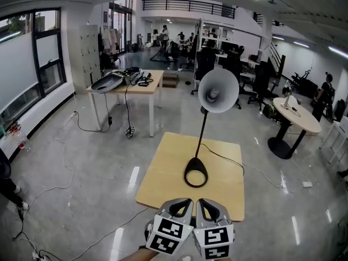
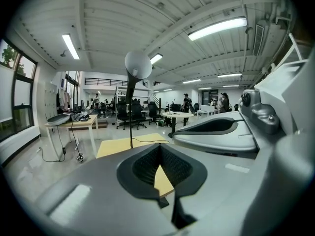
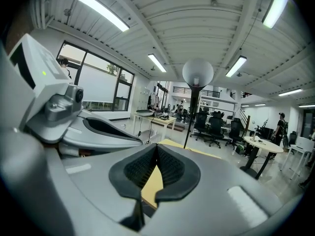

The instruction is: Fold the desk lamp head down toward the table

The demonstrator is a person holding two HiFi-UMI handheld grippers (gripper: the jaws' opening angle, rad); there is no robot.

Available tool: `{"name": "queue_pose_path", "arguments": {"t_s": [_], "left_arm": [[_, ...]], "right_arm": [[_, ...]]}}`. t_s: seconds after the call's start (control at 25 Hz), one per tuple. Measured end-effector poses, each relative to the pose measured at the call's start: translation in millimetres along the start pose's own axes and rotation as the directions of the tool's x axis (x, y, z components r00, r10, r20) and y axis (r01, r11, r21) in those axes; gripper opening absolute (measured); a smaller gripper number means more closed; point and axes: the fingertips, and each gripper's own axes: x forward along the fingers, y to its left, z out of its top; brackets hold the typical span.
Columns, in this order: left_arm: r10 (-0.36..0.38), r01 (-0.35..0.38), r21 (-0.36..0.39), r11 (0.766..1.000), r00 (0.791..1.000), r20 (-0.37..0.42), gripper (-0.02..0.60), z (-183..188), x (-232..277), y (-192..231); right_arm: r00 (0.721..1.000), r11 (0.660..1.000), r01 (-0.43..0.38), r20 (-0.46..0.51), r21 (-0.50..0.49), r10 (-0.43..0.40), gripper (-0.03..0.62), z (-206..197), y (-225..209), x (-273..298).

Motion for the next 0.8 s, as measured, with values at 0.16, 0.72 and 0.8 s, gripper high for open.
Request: {"name": "queue_pose_path", "arguments": {"t_s": [0.16, 0.72, 0.8], "left_arm": [[0.018, -0.018, 0.000, 1.000, 1.000, 0.004, 0.020, 54.9, 128.7, 38.7], [0.103, -0.103, -0.015, 0.995, 0.995, -0.011, 0.020, 216.2, 514.4, 51.9], [0.119, -0.119, -0.011, 0.993, 0.993, -0.012, 0.020, 233.3, 549.4, 40.9]], "right_arm": [[1.000, 1.000, -0.011, 0.008, -0.013, 0.012, 0.006, 24.4, -104.6, 95.3], [0.994, 0.986, -0.111, 0.011, -0.126, 0.113, 0.006, 67.7, -465.2, 293.1], [0.991, 0.980, -0.127, 0.017, -0.156, 0.131, 0.006, 70.6, -505.8, 300.0]]}}
